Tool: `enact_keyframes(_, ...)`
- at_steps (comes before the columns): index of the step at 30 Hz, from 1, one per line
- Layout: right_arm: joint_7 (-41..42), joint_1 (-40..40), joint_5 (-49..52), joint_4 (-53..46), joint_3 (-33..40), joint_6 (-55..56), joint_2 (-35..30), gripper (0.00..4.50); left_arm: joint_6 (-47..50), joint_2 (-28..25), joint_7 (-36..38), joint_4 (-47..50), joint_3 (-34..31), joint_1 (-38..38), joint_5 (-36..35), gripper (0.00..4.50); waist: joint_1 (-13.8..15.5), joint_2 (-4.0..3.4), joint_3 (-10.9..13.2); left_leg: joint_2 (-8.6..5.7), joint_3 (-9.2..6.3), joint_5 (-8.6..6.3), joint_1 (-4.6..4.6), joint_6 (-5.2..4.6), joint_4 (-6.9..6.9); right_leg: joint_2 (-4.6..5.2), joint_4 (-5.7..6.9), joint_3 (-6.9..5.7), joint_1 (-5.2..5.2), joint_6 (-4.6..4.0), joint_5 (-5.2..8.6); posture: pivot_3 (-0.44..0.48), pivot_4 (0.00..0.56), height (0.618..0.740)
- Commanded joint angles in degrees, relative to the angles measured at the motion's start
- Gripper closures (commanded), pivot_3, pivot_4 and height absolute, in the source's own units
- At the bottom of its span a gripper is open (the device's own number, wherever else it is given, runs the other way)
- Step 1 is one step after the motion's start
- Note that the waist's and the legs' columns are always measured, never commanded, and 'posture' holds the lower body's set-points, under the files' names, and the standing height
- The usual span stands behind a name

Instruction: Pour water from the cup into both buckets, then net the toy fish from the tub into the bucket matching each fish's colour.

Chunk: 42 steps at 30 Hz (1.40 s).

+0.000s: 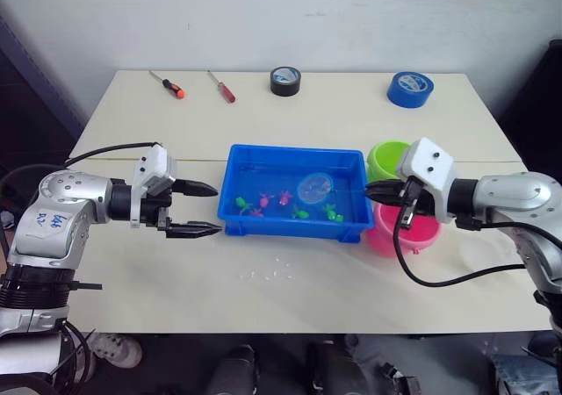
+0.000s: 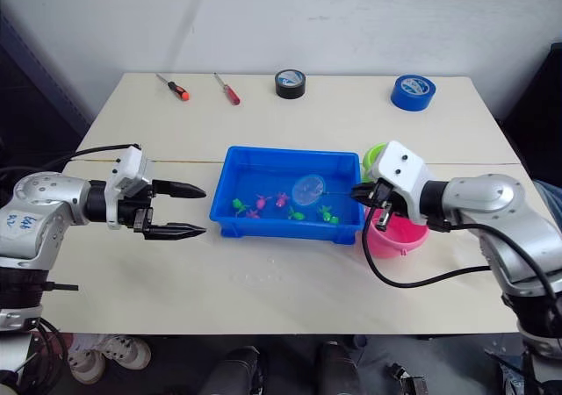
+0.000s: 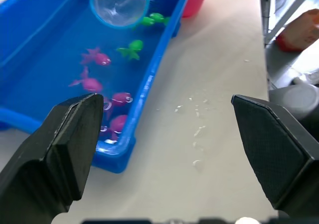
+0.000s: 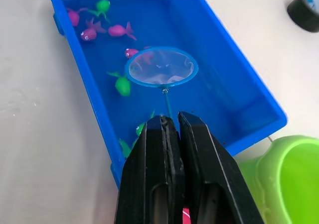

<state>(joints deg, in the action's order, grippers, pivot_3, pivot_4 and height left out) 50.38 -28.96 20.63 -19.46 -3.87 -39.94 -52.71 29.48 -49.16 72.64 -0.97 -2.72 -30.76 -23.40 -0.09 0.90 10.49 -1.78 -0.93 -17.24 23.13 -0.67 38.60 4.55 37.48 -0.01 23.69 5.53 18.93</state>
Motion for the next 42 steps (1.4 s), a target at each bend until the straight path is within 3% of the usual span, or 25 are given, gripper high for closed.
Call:
enact_keyframes(1,-0.68,-2.0,-1.72,1.71,-0.42,1.33,1.55,4.5,-0.57,-0.42,-0.86,1.2,-0.98,-0.66,-0.39,0.06,-0.01,0.0,0.0,0.0,0.0,0.0,0.0,0.0,0.0,0.0,0.0,0.0,0.0,0.0,0.0,0.0,0.15,0.736)
enact_keyframes(24,2.06,-8.6,-11.34,11.68,-10.98,8.06,10.72,4.5,-1.54,-0.32,-4.31,0.18,0.08,-2.08,0.65,0.06,-0.17,0.0,0.0,-0.01,0.01,0.01,0.0,0.02,-0.01,-0.02,0.17,-0.03,0.03,0.0,0.0,0.0,0.15,0.736)
enact_keyframes(42,0.19,-11.96,-11.31,17.74,-9.9,5.4,19.24,4.5,-3.14,-0.89,-5.12,-0.11,-0.25,-1.02,1.59,0.06,-0.19,0.0,0.0,-0.01,0.0,0.01,0.01,0.03,-0.01,-0.03,0.25,-0.05,0.04,0.0,0.0,0.0,0.15,0.736)
